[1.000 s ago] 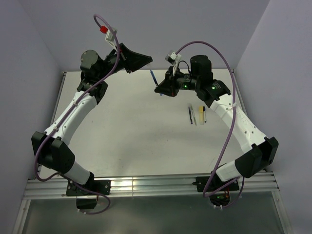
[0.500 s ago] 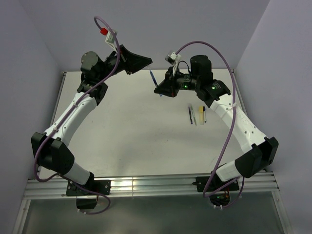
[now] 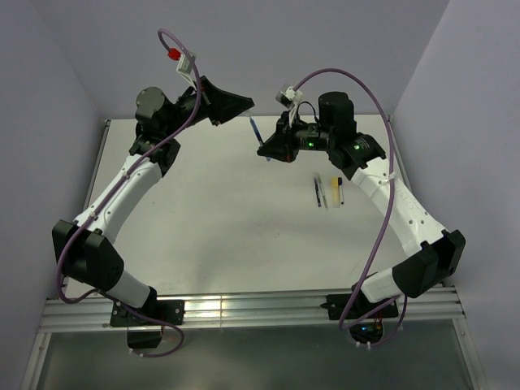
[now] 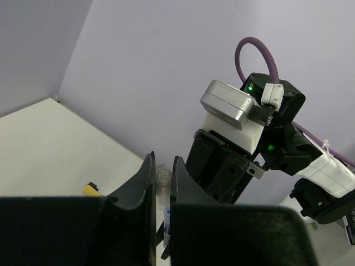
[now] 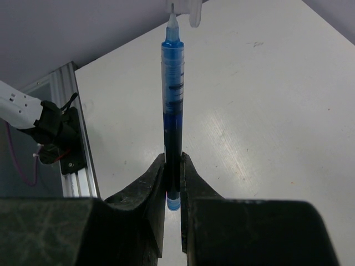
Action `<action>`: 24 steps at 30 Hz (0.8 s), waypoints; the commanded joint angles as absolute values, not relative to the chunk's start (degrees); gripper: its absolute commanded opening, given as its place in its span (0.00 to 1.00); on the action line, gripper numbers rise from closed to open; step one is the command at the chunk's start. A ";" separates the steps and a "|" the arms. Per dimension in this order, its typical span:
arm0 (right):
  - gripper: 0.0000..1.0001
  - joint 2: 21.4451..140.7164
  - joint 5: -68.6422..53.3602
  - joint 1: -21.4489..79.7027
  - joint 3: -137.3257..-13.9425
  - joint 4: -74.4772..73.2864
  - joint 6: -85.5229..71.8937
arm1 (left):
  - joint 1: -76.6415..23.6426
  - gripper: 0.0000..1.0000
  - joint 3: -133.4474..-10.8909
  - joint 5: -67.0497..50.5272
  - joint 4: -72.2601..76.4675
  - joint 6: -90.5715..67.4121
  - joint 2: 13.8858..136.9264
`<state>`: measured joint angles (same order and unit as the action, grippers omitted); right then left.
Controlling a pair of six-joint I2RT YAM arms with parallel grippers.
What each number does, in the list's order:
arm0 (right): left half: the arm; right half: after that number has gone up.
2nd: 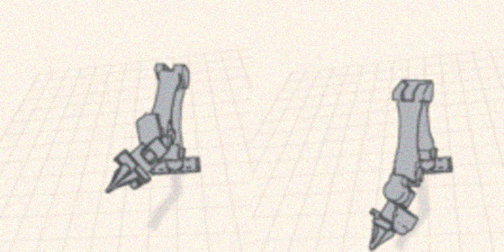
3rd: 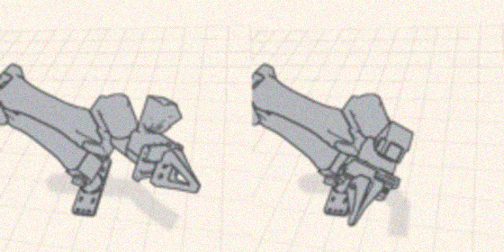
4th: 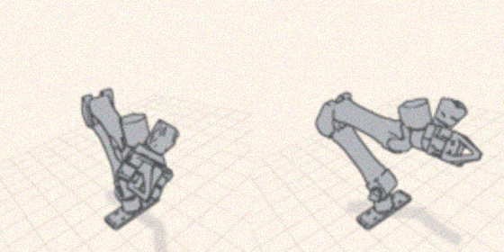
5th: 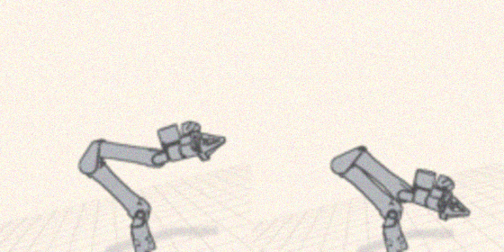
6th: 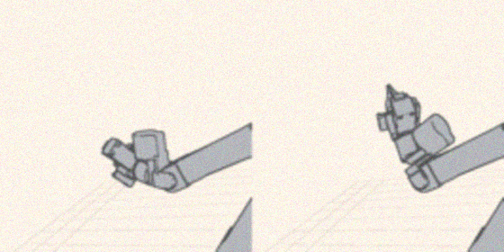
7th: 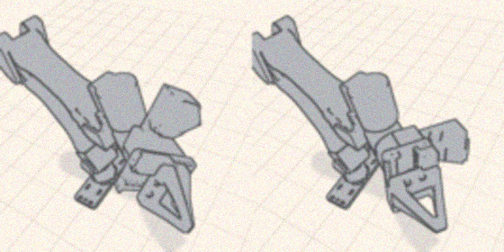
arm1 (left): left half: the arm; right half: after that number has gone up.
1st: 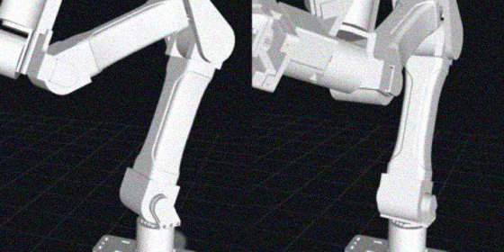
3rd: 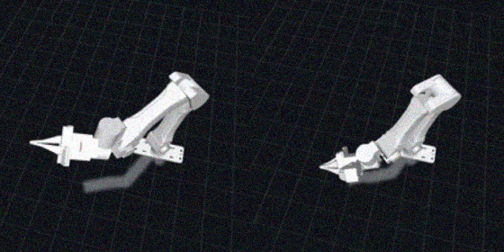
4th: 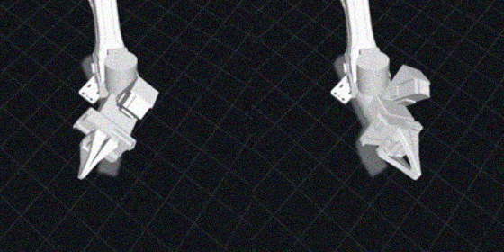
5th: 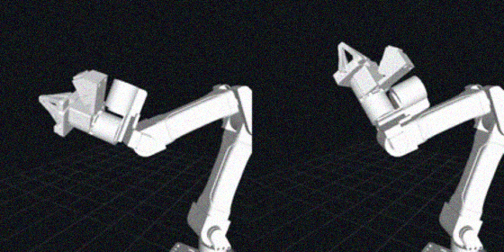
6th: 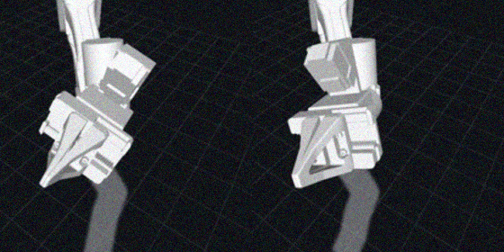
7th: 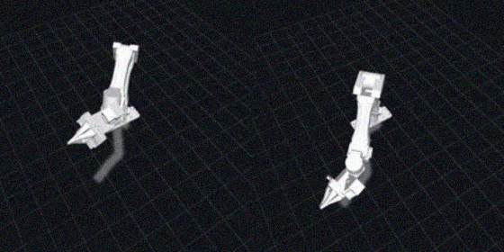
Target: Insert the pens into the pen caps
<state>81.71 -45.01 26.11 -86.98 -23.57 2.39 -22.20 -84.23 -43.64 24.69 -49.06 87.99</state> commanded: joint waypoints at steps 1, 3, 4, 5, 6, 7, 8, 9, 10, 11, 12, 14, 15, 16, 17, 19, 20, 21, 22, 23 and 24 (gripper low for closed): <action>0.00 79.89 -45.17 26.28 -88.68 -21.09 2.11 | -22.32 0.00 -83.15 -44.03 27.68 -49.74 86.05; 0.00 80.15 -45.26 26.28 -88.77 -21.09 2.02 | -22.41 0.00 -82.18 -44.56 29.17 -50.71 85.78; 0.00 80.07 -45.18 26.19 -88.86 -21.09 1.93 | -22.50 0.00 -81.92 -44.65 29.70 -51.15 85.69; 0.00 80.16 -45.09 26.28 -88.86 -21.09 1.93 | -22.67 0.00 -81.91 -44.74 29.71 -51.15 85.61; 0.00 80.33 -45.00 26.28 -88.86 -21.01 2.02 | -22.76 0.00 -81.83 -44.82 30.23 -51.50 85.61; 0.00 80.33 -45.00 26.19 -88.86 -21.18 2.02 | -22.76 0.00 -81.65 -45.00 30.76 -51.76 85.69; 0.00 80.33 -45.00 26.28 -88.86 -21.09 2.11 | -22.85 0.00 -81.65 -45.26 30.76 -51.85 85.52; 0.00 80.25 -44.83 26.28 -88.86 -21.18 2.11 | -22.94 0.00 -81.65 -45.18 30.59 -52.12 85.52; 0.00 80.33 -44.91 26.28 -88.94 -21.18 2.11 | -23.03 0.00 -81.39 -45.35 31.20 -52.29 85.52; 0.00 80.42 -44.91 26.28 -89.03 -21.18 2.11 | -23.03 0.00 -81.30 -45.44 31.46 -52.47 85.60; 0.00 80.42 -44.74 26.28 -88.95 -21.18 2.20 | -23.20 0.00 -81.30 -45.61 31.38 -52.30 85.61; 0.00 80.51 -44.65 26.28 -89.03 -21.09 2.20 | -23.47 0.00 -81.30 -45.61 31.29 -52.38 85.52; 0.00 80.68 -44.65 26.28 -88.95 -21.09 2.28 | -23.55 0.00 -81.30 -45.62 31.64 -52.99 85.52; 0.00 80.68 -44.56 26.28 -88.95 -21.09 2.37 | -23.64 0.00 -81.21 -45.88 31.99 -53.35 85.60; 0.00 80.68 -44.56 26.28 -88.86 -21.09 2.37 | -23.64 0.00 -81.30 -45.88 32.17 -53.44 85.61; 0.00 80.51 -44.47 26.28 -88.77 -21.09 2.46 | -23.82 0.00 -81.56 -45.79 31.82 -53.00 85.61; 0.00 80.59 -44.39 26.28 -88.77 -21.09 2.37 | -23.91 0.00 -81.48 -45.70 31.73 -53.09 85.69; 0.00 80.60 -44.38 26.28 -88.94 -21.09 2.37 | -23.99 0.00 -81.39 -45.70 31.82 -53.09 85.69; 0.00 80.51 -44.47 26.28 -89.03 -21.09 2.37 | -23.99 0.00 -81.30 -45.70 31.73 -53.09 85.61; 0.00 80.51 -44.47 26.28 -89.03 -21.18 2.20 | -23.99 0.00 -81.21 -45.62 31.64 -53.00 85.61; 0.00 80.42 -44.47 26.28 -89.12 -21.09 2.20 | -23.99 0.00 -81.30 -45.53 31.21 -52.74 85.69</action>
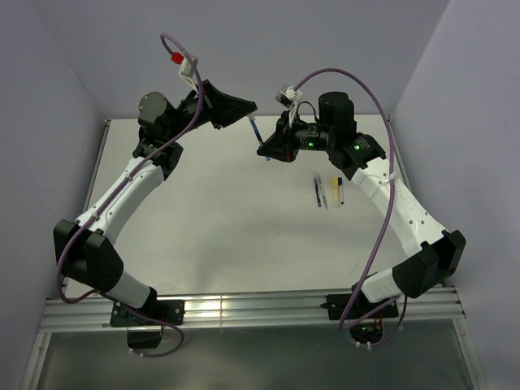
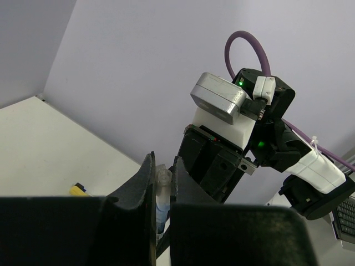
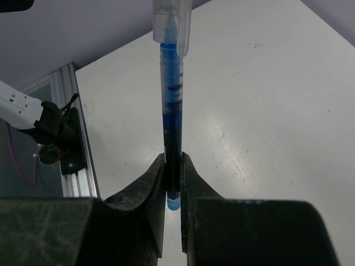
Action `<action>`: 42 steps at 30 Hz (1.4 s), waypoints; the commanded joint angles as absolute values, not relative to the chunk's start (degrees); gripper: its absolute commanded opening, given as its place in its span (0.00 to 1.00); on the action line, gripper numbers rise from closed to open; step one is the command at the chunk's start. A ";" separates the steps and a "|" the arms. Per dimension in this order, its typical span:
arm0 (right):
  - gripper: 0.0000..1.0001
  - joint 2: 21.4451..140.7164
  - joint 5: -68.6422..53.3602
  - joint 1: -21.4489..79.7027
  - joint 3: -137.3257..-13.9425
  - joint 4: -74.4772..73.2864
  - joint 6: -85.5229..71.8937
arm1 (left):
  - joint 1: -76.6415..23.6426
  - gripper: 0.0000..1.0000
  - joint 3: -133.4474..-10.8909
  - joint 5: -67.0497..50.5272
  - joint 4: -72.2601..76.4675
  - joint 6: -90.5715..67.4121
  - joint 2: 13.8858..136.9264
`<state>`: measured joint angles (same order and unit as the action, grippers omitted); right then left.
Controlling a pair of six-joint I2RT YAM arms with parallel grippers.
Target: Insert the pens into the pen caps
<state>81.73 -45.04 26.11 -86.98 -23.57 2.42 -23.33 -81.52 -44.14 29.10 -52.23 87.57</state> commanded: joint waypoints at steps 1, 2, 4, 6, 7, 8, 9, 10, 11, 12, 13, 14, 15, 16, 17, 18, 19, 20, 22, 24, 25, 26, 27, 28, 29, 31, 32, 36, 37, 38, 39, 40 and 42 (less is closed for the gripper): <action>0.00 80.33 -44.47 26.28 -89.03 -21.18 2.11 | -24.08 0.00 -81.39 -45.61 31.03 -52.65 85.69; 0.00 80.25 -44.39 26.28 -89.03 -21.09 2.11 | -24.08 0.00 -81.39 -45.79 31.03 -52.56 85.78; 0.00 80.07 -44.12 26.28 -89.03 -21.09 2.11 | -24.08 0.00 -81.21 -45.88 30.67 -52.12 85.61; 0.00 80.07 -44.12 26.19 -89.12 -21.09 1.93 | -24.17 0.00 -81.04 -45.88 29.80 -51.51 85.52; 0.00 80.07 -44.12 26.10 -89.12 -21.09 1.85 | -24.17 0.00 -80.86 -46.05 29.79 -51.33 85.43; 0.00 80.07 -44.12 26.10 -89.21 -21.01 1.85 | -24.26 0.00 -80.69 -46.05 29.71 -51.33 85.43; 0.00 80.16 -44.12 26.02 -89.38 -21.01 1.76 | -24.17 0.00 -80.68 -45.97 29.36 -50.81 85.34; 0.00 80.16 -44.12 26.02 -89.56 -21.09 1.67 | -24.26 0.00 -80.68 -46.05 28.22 -50.54 85.43; 0.00 80.33 -44.12 25.84 -89.73 -21.09 1.67 | -24.34 0.00 -80.60 -46.14 27.69 -50.28 85.34; 0.00 80.42 -44.21 25.93 -90.26 -21.01 1.50 | -24.43 0.00 -80.68 -45.88 26.64 -49.23 85.43; 0.00 80.42 -44.38 25.84 -90.52 -21.01 1.41 | -24.52 0.00 -80.77 -45.97 25.67 -48.70 85.43; 0.00 80.51 -44.56 25.84 -90.79 -21.01 1.41 | -24.78 0.00 -80.60 -46.14 24.62 -48.26 85.34; 0.00 80.68 -44.65 25.84 -91.31 -20.92 1.23 | -24.96 0.00 -80.16 -45.62 23.91 -47.12 85.17; 0.00 80.77 -44.82 25.75 -91.58 -21.00 1.14 | -25.13 0.00 -79.98 -45.96 23.38 -46.59 84.99; 0.00 81.12 -45.17 25.75 -91.84 -20.92 0.97 | -25.48 0.00 -79.63 -46.66 23.55 -46.41 85.25; 0.00 81.21 -45.26 25.75 -92.63 -20.74 0.71 | -25.58 0.00 -79.02 -47.28 23.55 -46.75 85.34; 0.00 81.47 -45.44 25.84 -92.90 -20.66 0.62 | -25.84 0.00 -78.84 -46.68 22.68 -46.67 85.34; 0.00 81.82 -45.35 25.84 -93.25 -20.65 0.53 | -26.54 0.00 -78.75 -46.15 21.72 -46.32 85.34; 0.00 82.26 -44.65 25.84 -94.65 -20.65 0.61 | -27.33 0.00 -78.22 -44.49 19.00 -44.83 85.08; 0.00 82.62 -41.33 25.84 -95.88 -20.74 0.97 | -28.91 0.00 -79.62 -41.15 10.35 -41.59 85.08; 0.00 82.70 -39.92 25.84 -96.32 -20.83 1.14 | -29.61 0.00 -80.41 -35.13 6.89 -40.35 84.99; 0.00 82.79 -38.08 25.93 -96.76 -20.74 0.97 | -31.01 0.00 -81.12 -32.20 3.46 -38.69 84.99; 0.00 82.88 -35.19 25.84 -97.72 -20.74 0.62 | -31.72 0.00 -81.47 -29.64 0.21 -38.50 84.82; 0.00 82.97 -33.07 25.84 -98.17 -20.57 0.09 | -32.34 0.00 -81.39 -24.31 -1.91 -38.76 84.29; 0.00 83.49 -31.39 25.84 -98.96 -20.31 -2.09 | -33.47 0.00 -81.30 -22.08 -2.89 -39.72 84.03; 0.00 83.93 -27.52 26.45 -99.49 -19.52 -3.42 | -34.45 0.00 -81.74 -17.60 -6.22 -41.65 84.02; 0.00 84.37 -26.38 26.80 -99.75 -19.25 -4.12 | -35.41 0.00 -82.09 -14.10 -7.20 -43.75 84.28; 0.00 85.69 -21.54 29.26 -102.56 -19.25 -0.63 | -37.79 0.00 -83.67 -11.16 -10.90 -45.96 85.34; 0.00 86.04 -22.23 29.53 -102.92 -19.42 -0.62 | -37.79 0.00 -83.50 -12.03 -11.25 -46.40 85.34; 0.00 86.04 -23.72 29.36 -103.53 -19.60 2.69 | -37.79 0.00 -82.97 -13.69 -9.94 -46.23 84.99; 0.00 86.31 -25.30 29.01 -103.71 -20.03 3.42 | -37.71 0.00 -79.92 -20.85 -7.76 -45.97 84.47; 0.00 86.48 -31.58 27.87 -104.15 -20.21 4.38 | -36.66 0.00 -77.54 -25.53 -0.60 -46.31 83.16; 0.00 86.83 -37.85 26.11 -104.59 -20.30 4.39 | -35.60 0.00 -70.80 -39.97 8.91 -46.85 81.75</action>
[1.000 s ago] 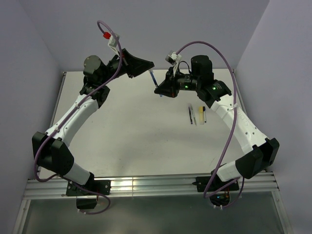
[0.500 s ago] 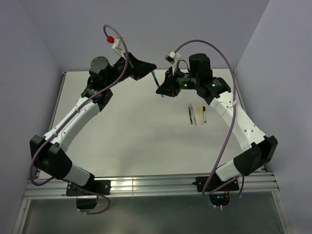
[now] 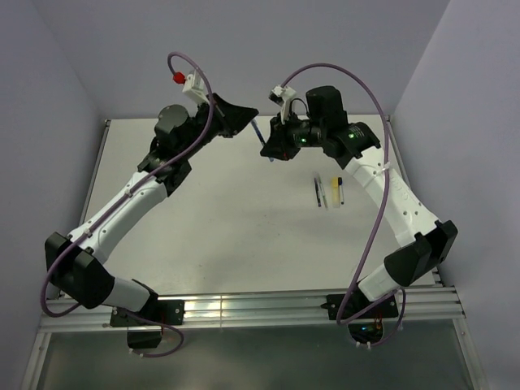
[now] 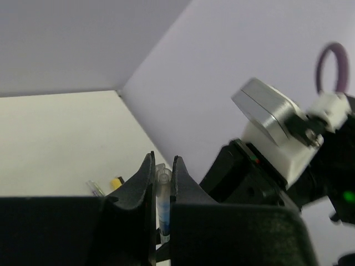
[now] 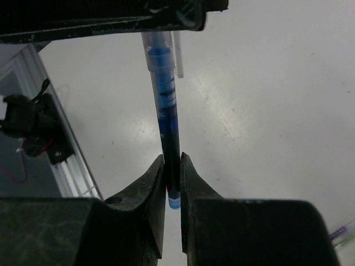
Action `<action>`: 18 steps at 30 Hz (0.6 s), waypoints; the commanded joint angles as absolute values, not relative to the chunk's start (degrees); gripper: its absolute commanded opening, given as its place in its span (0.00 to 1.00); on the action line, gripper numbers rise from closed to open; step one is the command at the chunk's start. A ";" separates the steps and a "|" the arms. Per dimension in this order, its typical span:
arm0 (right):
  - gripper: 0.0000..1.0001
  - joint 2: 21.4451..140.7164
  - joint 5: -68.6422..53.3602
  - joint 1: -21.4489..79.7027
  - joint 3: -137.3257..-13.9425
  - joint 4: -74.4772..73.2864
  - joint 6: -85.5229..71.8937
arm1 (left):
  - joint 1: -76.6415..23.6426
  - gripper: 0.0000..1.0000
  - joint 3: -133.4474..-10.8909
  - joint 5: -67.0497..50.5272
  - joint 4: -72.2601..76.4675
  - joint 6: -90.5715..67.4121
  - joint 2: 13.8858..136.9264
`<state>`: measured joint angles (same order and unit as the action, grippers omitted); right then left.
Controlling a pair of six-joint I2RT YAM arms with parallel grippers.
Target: Insert the pens into the pen caps
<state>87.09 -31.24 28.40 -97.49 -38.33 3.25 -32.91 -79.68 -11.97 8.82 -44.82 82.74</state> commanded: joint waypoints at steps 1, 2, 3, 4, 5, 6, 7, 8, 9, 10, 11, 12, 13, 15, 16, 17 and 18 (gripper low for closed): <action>0.00 87.10 -40.49 25.32 -104.76 -20.30 4.57 | -34.99 0.00 -68.58 -42.95 13.23 -47.11 81.39; 0.00 87.19 -44.69 24.79 -105.03 -20.48 5.27 | -34.55 0.00 -67.08 -45.41 15.97 -47.46 81.13; 0.00 87.36 -46.82 23.92 -105.29 -20.74 5.53 | -34.45 0.00 -65.84 -48.48 18.17 -47.63 81.56; 0.00 87.54 -49.19 23.56 -105.64 -21.00 5.89 | -34.45 0.00 -65.66 -50.78 18.80 -47.81 82.08; 0.00 87.71 -53.83 23.12 -106.17 -21.09 5.63 | -34.45 0.00 -65.31 -52.71 20.98 -48.33 82.61; 0.00 87.80 -55.70 22.42 -106.43 -21.18 5.28 | -34.45 0.00 -64.87 -54.39 22.75 -49.56 83.14; 0.00 88.06 -57.90 22.33 -106.61 -21.18 4.93 | -34.45 0.00 -63.47 -57.45 25.29 -51.75 83.84; 0.00 88.07 -59.49 22.24 -106.61 -21.09 4.57 | -34.54 0.00 -62.85 -58.35 26.79 -52.64 84.11; 0.00 88.07 -61.76 22.24 -106.44 -21.01 4.05 | -34.63 0.00 -62.32 -58.97 28.55 -53.08 84.20; 0.00 88.41 -62.40 22.24 -106.35 -20.83 2.39 | -34.80 0.00 -61.53 -58.89 29.96 -54.48 84.11; 0.00 88.50 -63.01 22.15 -105.74 -19.61 1.16 | -34.98 0.00 -60.22 -58.54 30.93 -54.93 83.85; 0.00 88.51 -62.84 22.32 -105.12 -18.73 0.10 | -35.24 0.00 -59.94 -58.01 29.11 -54.76 83.67; 0.00 88.24 -62.06 22.32 -104.51 -17.50 -3.22 | -35.85 0.00 -60.20 -57.31 27.09 -53.54 83.67; 0.00 87.81 -58.73 22.32 -103.27 -15.65 -4.74 | -36.56 0.00 -61.87 -52.67 20.60 -51.52 83.67; 0.00 87.19 -53.75 22.32 -103.01 -15.47 -5.79 | -37.17 0.00 -62.83 -49.69 11.43 -48.72 83.58; 0.00 86.93 -51.27 22.32 -102.92 -15.03 -6.24 | -37.53 0.00 -65.19 -43.31 7.42 -47.39 83.50; 0.00 86.58 -48.72 22.24 -102.75 -14.59 -7.02 | -37.70 0.00 -66.08 -39.33 4.08 -46.85 83.24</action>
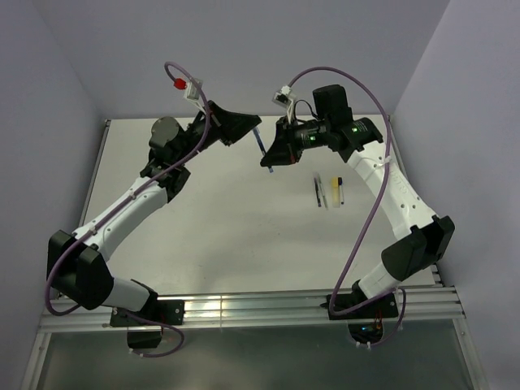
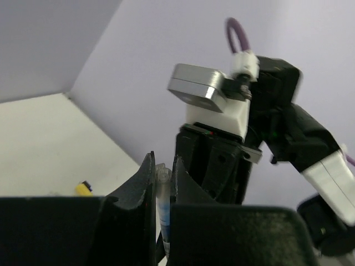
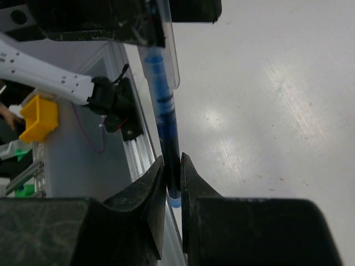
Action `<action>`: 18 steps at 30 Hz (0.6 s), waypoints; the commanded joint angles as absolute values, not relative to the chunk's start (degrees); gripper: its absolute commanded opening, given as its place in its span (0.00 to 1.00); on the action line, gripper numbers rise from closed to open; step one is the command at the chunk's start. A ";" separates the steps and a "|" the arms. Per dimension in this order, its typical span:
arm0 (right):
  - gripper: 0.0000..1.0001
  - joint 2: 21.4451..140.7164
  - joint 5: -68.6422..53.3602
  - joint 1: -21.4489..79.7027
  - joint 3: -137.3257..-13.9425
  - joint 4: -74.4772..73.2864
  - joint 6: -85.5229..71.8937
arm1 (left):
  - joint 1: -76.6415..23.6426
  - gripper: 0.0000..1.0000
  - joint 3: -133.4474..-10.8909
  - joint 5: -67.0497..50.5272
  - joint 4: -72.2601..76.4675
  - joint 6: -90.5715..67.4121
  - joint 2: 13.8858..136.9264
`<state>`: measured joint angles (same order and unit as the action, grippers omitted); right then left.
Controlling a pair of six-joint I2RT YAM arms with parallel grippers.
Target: Insert the pens into the pen caps
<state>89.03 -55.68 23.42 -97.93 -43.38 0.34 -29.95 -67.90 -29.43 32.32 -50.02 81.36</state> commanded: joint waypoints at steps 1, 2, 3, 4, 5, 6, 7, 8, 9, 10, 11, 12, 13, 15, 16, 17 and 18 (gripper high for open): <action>0.00 86.22 -43.21 22.32 -102.40 -13.89 -9.73 | -37.88 0.00 -66.70 -35.46 -1.96 -48.06 82.97; 0.00 86.31 -41.24 22.32 -102.13 -11.80 -11.50 | -37.88 0.00 -68.28 -31.68 -4.28 -48.95 82.88; 0.00 86.40 -39.74 22.32 -102.04 -10.82 -12.91 | -37.97 0.00 -69.16 -27.12 -6.13 -49.83 83.40; 0.00 86.83 -38.25 22.41 -102.39 -10.46 -13.79 | -38.23 0.00 -70.39 -25.16 -7.89 -52.10 84.02; 0.00 86.92 -34.58 23.37 -102.48 -10.63 -13.54 | -38.49 0.00 -73.53 -20.79 -12.09 -53.08 84.63; 0.00 87.01 -32.89 23.99 -102.57 -10.98 -12.93 | -38.84 0.00 -74.78 -19.70 -13.09 -53.69 85.51; 0.00 87.10 -31.39 24.60 -102.66 -11.42 -11.79 | -39.28 0.00 -75.58 -18.56 -13.44 -55.35 85.69; 0.00 87.10 -29.38 25.74 -102.48 -12.12 -11.17 | -39.37 0.00 -76.80 -17.59 -14.32 -56.33 85.87; 0.00 87.01 -28.49 26.10 -102.13 -12.39 -10.73 | -39.46 0.00 -77.43 -16.10 -15.11 -57.21 86.30; 0.00 86.84 -27.69 26.54 -101.61 -12.57 -9.07 | -39.64 0.00 -77.87 -15.65 -15.99 -59.04 86.66; 0.00 86.75 -27.51 26.89 -101.43 -13.26 -7.75 | -39.64 0.00 -77.70 -15.73 -16.26 -60.11 86.66; 0.00 86.66 -26.29 27.68 -101.25 -13.71 -6.43 | -39.73 0.00 -77.09 -16.78 -15.39 -60.99 86.66; 0.00 86.40 -25.58 27.95 -101.25 -13.97 -3.54 | -39.64 0.00 -76.38 -19.22 -14.25 -61.52 86.40; 0.00 86.40 -25.58 28.04 -101.51 -15.55 -0.89 | -39.73 0.00 -72.44 -23.36 -7.61 -60.91 85.00; 0.00 86.14 -25.92 27.95 -101.34 -15.82 1.56 | -39.64 0.00 -70.94 -27.47 -5.12 -60.21 84.38; 0.00 86.05 -27.75 27.69 -101.51 -16.43 2.28 | -39.55 0.00 -68.40 -29.42 -2.23 -59.51 83.94; 0.00 85.87 -31.60 26.55 -101.43 -16.61 2.20 | -39.38 0.00 -67.68 -31.27 1.46 -56.63 83.33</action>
